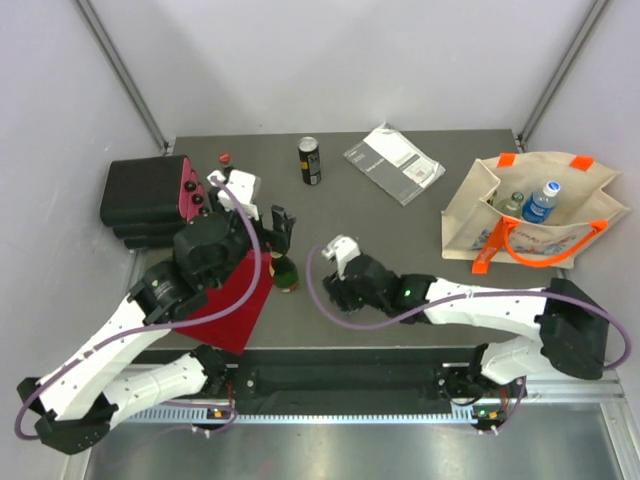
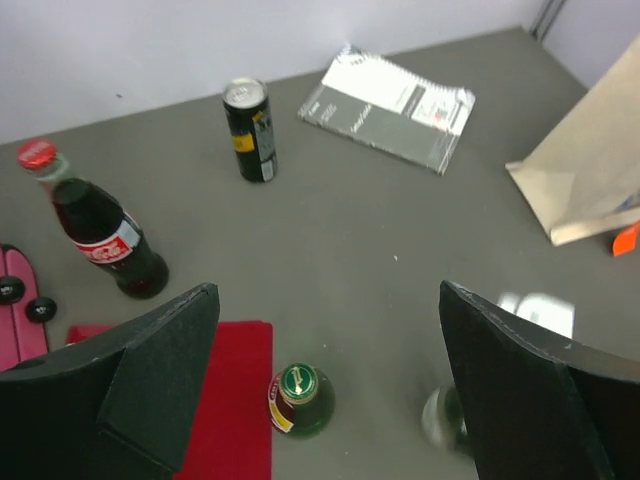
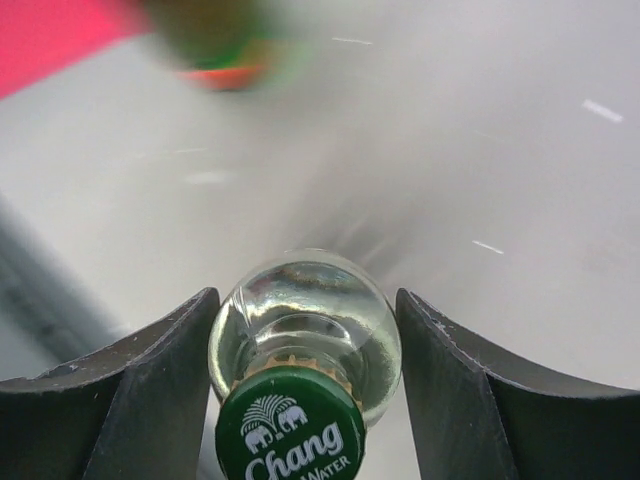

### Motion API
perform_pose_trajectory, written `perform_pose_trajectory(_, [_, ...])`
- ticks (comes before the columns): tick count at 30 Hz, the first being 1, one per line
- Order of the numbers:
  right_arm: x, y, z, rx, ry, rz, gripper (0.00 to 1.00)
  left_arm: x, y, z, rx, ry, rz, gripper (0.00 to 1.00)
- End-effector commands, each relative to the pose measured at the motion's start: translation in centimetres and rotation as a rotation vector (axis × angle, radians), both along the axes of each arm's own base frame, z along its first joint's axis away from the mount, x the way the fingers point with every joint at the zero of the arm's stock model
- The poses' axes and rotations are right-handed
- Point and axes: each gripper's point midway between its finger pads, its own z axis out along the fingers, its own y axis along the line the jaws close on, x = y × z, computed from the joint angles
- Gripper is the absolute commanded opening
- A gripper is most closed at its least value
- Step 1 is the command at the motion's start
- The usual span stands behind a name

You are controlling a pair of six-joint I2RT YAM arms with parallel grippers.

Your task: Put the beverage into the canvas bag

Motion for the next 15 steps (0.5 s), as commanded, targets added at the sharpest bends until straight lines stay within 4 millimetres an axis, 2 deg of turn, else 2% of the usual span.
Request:
perform_pose_trajectory(1, [4.5,-6.1,1.4,-0.014,-0.014,-0.269,0.0,0.5,-1.9,0.5,-0.029,-0.026,-0.06,0.95])
perform_pose_trajectory(3, [5.5,-7.5,2.4,0.002,-0.012,-0.318,0.0,0.5,-2.8,-0.6,-0.012,-0.007,-0.092,0.96])
perform_pose_trajectory(4, [6.4,-8.9,2.6,-0.004,-0.003,-0.365,0.0,0.3,-3.4,-0.9,-0.001,0.001,-0.129,0.96])
perform_pose_trajectory(8, [8.1,-10.7,6.6,0.068,-0.031,-0.409,0.0,-0.4,-5.4,-2.7,0.046,0.078,-0.237,0.95])
perform_pose_trajectory(11, [9.3,-12.1,9.7,0.088,-0.064,-0.443,0.0,-0.9,-6.8,-3.2,0.062,0.108,-0.313,0.95])
perform_pose_trajectory(12, [9.7,-12.4,10.5,0.093,-0.075,-0.453,0.0,-0.8,-7.1,-3.5,0.069,0.114,-0.326,0.95])
perform_pose_trajectory(13, [10.5,-12.9,12.3,0.108,-0.102,-0.468,0.0,-0.9,-7.3,-3.6,0.076,0.113,-0.335,0.95])
perform_pose_trajectory(15, [11.3,-14.1,13.7,0.111,-0.115,-0.502,0.0,-0.6,-7.5,-4.1,0.087,0.112,-0.337,0.95])
